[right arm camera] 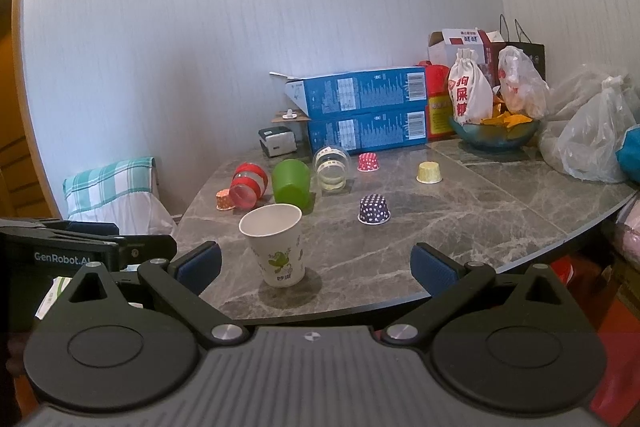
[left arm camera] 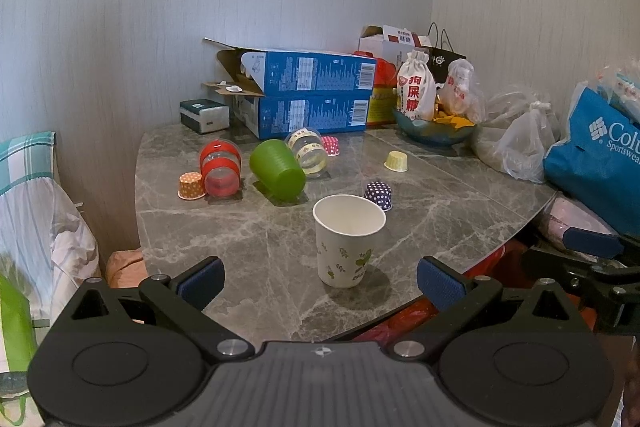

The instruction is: Flip cup upright

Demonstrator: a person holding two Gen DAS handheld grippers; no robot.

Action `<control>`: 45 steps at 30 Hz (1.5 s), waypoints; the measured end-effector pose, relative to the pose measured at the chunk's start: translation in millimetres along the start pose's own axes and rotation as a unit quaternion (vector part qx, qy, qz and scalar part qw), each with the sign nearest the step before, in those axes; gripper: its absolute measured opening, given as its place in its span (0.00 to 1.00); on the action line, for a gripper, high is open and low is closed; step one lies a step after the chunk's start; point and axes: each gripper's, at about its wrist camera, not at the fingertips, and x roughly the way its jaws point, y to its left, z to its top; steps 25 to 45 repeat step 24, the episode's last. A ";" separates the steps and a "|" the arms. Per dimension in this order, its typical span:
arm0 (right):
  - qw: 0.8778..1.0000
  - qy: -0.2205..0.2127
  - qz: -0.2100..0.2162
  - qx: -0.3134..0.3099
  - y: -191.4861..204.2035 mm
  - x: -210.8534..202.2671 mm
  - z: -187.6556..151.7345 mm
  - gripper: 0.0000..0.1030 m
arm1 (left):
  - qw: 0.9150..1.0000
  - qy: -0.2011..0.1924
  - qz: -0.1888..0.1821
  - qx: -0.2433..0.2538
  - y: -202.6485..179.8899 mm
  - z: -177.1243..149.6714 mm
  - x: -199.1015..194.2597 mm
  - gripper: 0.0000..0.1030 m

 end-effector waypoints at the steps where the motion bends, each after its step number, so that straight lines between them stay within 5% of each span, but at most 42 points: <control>1: 1.000 0.001 0.000 0.000 -0.3 0.6 -0.2 0.99 | 1.000 0.001 0.000 0.000 -0.3 -0.4 0.2 1.00; 45: 1.000 0.008 0.000 0.006 -5.7 4.8 -3.9 0.99 | 1.000 -0.001 -0.004 -0.019 -1.4 -3.7 11.8 1.00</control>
